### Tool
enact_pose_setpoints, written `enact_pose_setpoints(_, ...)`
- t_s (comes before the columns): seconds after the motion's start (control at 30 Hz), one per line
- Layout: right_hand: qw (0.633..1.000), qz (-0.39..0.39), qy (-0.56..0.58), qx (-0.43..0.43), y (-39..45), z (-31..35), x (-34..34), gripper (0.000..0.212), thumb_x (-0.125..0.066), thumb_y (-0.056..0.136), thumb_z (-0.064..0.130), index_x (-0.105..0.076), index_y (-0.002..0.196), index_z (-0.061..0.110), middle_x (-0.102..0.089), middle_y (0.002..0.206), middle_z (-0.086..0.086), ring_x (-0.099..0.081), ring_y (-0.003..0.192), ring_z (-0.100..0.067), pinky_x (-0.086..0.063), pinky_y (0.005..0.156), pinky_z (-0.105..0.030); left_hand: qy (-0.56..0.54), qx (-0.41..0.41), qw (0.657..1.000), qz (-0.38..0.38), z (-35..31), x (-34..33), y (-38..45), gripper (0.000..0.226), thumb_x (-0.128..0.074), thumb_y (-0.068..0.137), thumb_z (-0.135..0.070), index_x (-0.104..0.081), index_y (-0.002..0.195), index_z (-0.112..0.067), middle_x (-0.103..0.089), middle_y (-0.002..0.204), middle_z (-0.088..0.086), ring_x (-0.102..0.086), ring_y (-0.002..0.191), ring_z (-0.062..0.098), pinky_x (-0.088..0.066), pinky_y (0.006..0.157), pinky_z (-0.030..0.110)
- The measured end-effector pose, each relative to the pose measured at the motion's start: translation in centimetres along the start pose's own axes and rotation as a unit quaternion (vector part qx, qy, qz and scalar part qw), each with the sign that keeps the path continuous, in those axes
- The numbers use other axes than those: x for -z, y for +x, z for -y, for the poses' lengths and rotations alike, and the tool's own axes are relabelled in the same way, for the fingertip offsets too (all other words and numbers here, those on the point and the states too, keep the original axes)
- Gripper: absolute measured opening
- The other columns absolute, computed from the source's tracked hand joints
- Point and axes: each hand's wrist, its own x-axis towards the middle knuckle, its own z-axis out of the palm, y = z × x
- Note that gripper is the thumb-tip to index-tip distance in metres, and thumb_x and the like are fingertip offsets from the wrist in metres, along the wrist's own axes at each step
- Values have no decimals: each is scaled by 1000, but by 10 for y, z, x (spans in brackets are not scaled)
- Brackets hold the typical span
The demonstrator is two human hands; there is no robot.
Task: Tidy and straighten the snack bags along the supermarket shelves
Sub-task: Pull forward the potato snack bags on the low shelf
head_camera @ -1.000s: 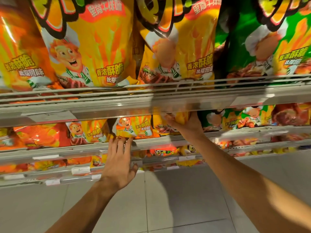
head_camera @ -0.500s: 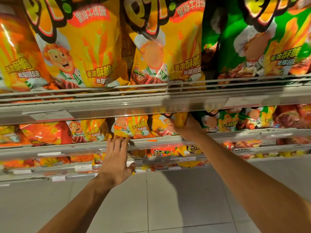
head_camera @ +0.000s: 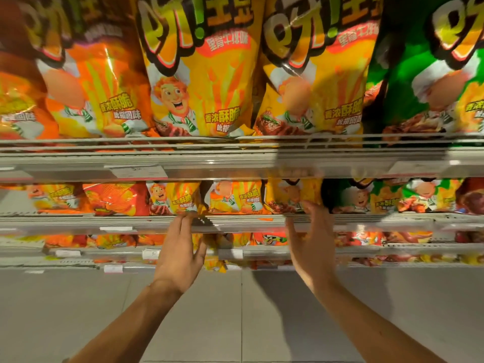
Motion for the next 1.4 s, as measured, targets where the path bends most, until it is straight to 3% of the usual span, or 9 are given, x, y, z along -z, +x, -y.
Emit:
enact_pose_setpoints(0.17,995,71,51,-49,4,37,-48,61,-75,91,31,-49,141,6,-57,137,-9,-53,128,-27,-44,108,-47,-78,117,982,-126,34,24,24,53,-71,87,-17,-45,130,1,-48,123,19,-45,118,33,-38,104,44)
enact_pose_setpoints(0.27,986,116,61,-105,22,49,-73,76,-79,83,49,-47,140,10,-59,135,-10,-55,126,-30,-45,106,-49,-165,132,972,-99,55,37,47,61,-77,83,-26,-46,129,0,-54,113,21,-55,108,34,-46,97,46)
enact_pose_setpoints(0.4,976,153,36,-148,46,53,-103,93,-82,71,64,-47,139,10,-63,126,-6,-60,117,-26,-49,101,-40,-235,109,963,-81,77,42,77,64,-87,72,-31,-48,118,-9,-56,82,3,-55,67,-1,-41,58,7)
enact_pose_setpoints(0.53,966,162,12,-200,68,47,-115,109,-89,58,65,-41,143,16,-59,133,5,-57,126,-20,-48,105,-34,-284,130,950,2,97,34,101,78,-90,64,-37,-45,123,-12,-66,96,0,-64,81,7,-51,77,20)
enact_pose_setpoints(0.67,972,153,31,-173,69,45,-118,114,-94,51,60,-41,147,26,-64,133,6,-60,124,-18,-48,108,-38,-303,129,942,66,104,38,117,61,-91,56,-37,-59,101,-11,-69,71,-1,-64,50,3,-47,47,13)
enact_pose_setpoints(0.77,976,140,19,-168,65,52,-121,114,-92,53,61,-38,147,25,-64,133,2,-60,125,-23,-50,107,-44,-317,135,937,54,111,45,118,48,-93,53,-39,-61,86,-25,-67,69,-11,-60,53,-2,-45,51,10)
enact_pose_setpoints(0.93,983,104,-12,-149,58,69,-124,104,-90,62,60,-41,145,22,-65,132,-4,-60,124,-30,-52,102,-49,-323,190,926,45,122,57,115,41,-93,59,-32,-55,64,-15,-52,46,-9,-47,41,4,-44,45,21)
enact_pose_setpoints(1.2,993,32,-55,-99,39,90,-112,90,-86,65,63,-47,133,18,-70,117,-2,-67,109,-29,-57,86,-42,-356,219,907,50,131,69,114,32,-90,63,-24,-61,69,-13,-64,48,-6,-62,43,5,-46,40,14)
enact_pose_setpoints(1.4,993,14,35,-114,23,70,-70,86,-92,62,53,-50,130,23,-67,111,8,-67,101,-18,-56,85,-31,-381,217,898,46,111,66,110,34,-88,57,-32,-64,74,-14,-68,55,-6,-65,49,5,-47,43,14)
